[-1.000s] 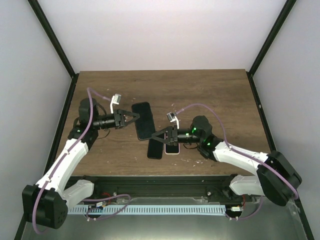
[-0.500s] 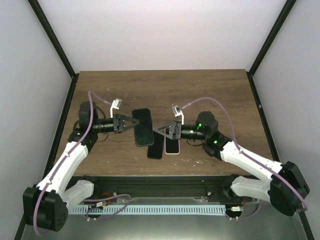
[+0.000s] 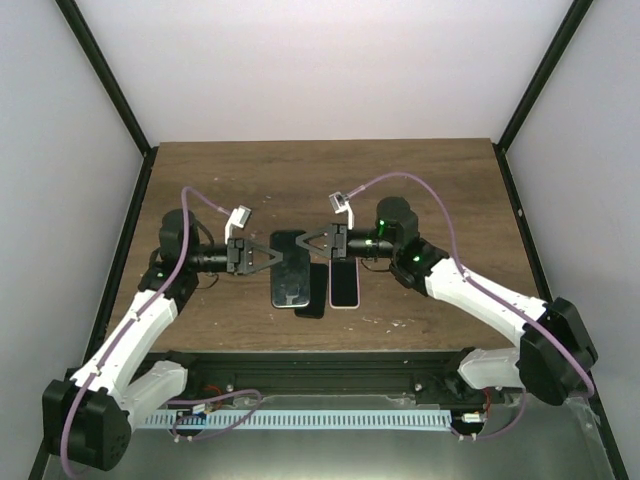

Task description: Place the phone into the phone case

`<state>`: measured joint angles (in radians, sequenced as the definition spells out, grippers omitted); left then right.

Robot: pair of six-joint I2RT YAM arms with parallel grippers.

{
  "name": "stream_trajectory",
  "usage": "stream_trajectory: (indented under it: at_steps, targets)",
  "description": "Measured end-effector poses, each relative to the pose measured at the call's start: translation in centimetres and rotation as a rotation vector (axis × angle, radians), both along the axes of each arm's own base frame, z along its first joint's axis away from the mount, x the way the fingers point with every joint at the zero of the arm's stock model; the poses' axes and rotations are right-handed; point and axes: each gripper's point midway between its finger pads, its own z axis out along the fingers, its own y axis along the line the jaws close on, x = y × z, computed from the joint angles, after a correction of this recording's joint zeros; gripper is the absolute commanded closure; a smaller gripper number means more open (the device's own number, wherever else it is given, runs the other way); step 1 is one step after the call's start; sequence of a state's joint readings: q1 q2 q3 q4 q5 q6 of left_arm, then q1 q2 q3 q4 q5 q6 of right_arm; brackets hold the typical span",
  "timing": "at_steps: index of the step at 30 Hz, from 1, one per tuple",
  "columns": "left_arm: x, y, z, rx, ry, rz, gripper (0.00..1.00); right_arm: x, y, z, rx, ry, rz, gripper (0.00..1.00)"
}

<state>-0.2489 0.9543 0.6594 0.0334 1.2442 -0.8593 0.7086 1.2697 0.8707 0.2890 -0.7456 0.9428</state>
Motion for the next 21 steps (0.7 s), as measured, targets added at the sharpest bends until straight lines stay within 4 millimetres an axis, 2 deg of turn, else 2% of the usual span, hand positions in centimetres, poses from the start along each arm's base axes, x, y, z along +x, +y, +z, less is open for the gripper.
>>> stream_trajectory:
  at_steps: [5,9,12,16,18,21]
  targets:
    - [-0.4,-0.2,0.0,-0.003,-0.006,-0.028,1.00,-0.1,0.3,-0.4,0.000,0.025,0.019,0.87]
    - [-0.5,-0.2,0.0,-0.006,-0.021,-0.043,0.95,-0.4,0.4,-0.1,0.017,0.035,0.043,0.94]
    - [-0.4,-0.3,0.2,-0.005,-0.026,-0.044,0.74,-0.4,0.4,0.1,0.025,0.033,0.041,0.97]
    - [0.3,-0.3,-0.3,0.013,0.001,-0.021,0.54,0.2,0.1,-0.1,0.030,0.056,0.009,0.99]
    - [0.5,-0.3,-0.7,0.021,0.032,-0.007,0.49,0.6,-0.2,-0.9,0.034,0.091,-0.015,0.99]
    - [0.6,-0.2,-1.2,0.031,0.052,0.017,0.47,1.8,-1.1,-2.2,0.036,0.155,-0.068,0.99]
